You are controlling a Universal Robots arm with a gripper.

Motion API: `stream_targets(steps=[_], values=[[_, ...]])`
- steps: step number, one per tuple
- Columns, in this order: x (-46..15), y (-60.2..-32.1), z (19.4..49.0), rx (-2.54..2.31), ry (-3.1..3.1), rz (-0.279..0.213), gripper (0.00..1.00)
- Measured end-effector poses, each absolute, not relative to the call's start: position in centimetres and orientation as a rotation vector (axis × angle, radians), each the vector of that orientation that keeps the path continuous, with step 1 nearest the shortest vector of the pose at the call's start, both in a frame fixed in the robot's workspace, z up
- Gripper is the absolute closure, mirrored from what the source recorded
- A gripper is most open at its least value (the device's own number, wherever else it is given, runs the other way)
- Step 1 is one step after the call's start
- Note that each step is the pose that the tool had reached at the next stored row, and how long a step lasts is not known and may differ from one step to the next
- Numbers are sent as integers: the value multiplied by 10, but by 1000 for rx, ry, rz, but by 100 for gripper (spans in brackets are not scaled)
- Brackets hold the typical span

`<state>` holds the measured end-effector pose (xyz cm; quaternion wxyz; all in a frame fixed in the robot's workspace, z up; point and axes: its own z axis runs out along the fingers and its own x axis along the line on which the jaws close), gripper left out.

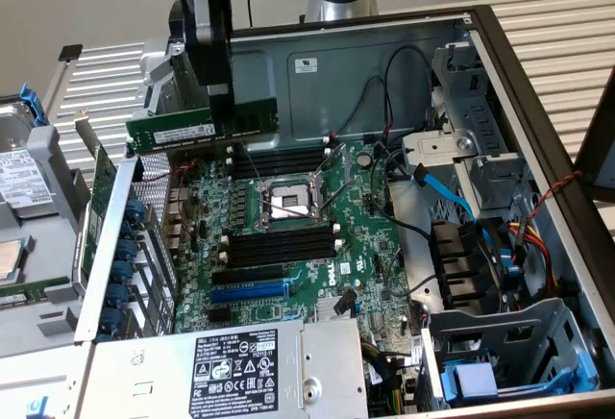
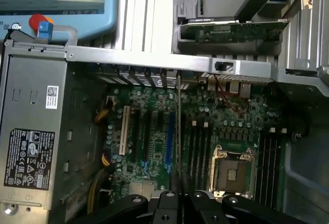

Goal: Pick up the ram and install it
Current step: 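Pick up the ram and move it above insertion slot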

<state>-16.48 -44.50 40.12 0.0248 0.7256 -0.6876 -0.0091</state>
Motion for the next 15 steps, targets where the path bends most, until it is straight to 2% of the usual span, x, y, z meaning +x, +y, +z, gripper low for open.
stream_targets(steps=[15], values=[[-148,-445,401,2256,-2114,-28,88]])
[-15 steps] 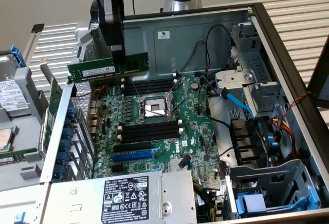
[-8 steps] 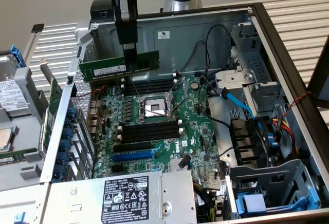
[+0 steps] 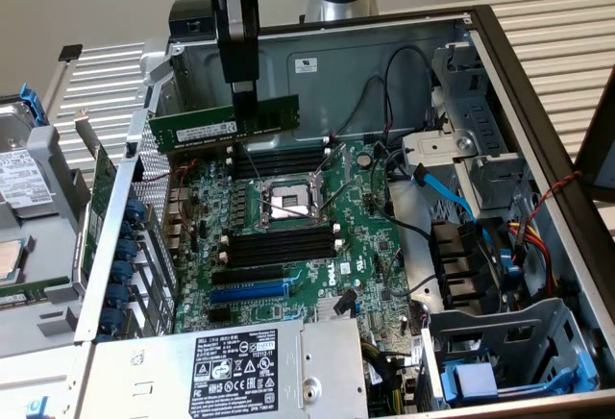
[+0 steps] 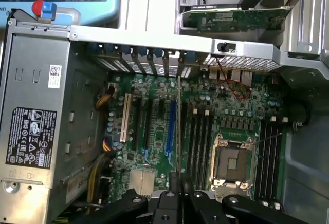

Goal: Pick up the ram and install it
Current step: 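Pick up the ram and move it above insertion slot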

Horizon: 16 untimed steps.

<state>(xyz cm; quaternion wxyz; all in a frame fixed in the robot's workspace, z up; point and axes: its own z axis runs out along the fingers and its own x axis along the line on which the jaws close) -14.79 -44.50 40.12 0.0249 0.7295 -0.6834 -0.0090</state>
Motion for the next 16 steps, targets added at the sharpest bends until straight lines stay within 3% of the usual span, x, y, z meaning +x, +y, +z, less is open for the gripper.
stream_targets(steps=[16], values=[[-123,-444,401,2258,-2116,-31,88]])
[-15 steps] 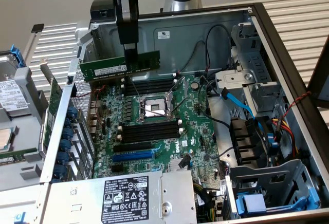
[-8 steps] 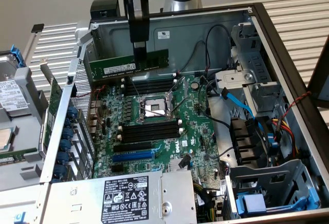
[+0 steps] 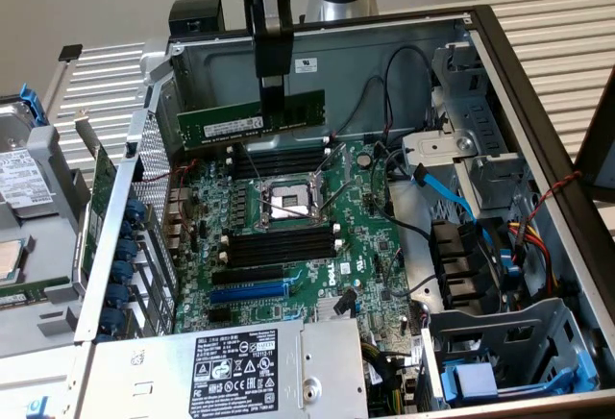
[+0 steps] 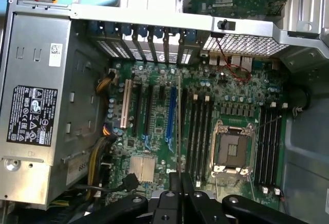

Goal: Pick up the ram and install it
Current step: 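Pick up the ram and move it above insertion slot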

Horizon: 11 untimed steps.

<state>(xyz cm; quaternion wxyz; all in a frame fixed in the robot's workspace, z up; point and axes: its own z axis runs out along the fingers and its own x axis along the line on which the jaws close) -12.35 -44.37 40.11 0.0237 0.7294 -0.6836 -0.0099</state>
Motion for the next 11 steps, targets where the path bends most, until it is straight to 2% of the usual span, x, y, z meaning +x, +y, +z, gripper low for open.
stream_targets(steps=[5,11], values=[[-123,-444,401,2284,-2160,-83,88],[-122,-444,400,2281,-2180,-90,88]])
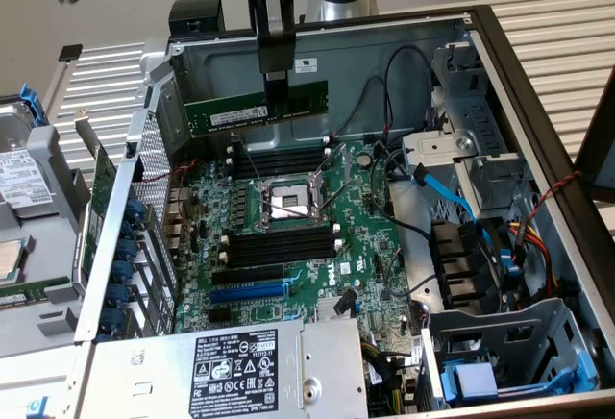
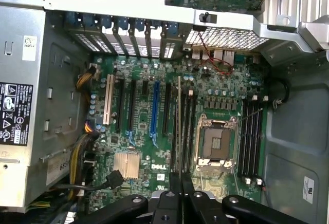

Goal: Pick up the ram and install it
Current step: 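Pick up the ram and move it above insertion slot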

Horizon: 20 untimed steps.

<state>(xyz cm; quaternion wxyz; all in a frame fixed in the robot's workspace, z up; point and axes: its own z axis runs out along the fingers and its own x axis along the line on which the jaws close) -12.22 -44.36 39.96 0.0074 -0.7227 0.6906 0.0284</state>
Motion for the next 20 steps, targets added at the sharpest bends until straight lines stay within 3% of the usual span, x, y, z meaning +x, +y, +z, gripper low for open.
stream_targets(steps=[20], values=[[-122,-421,390,-2235,2180,87,88]])
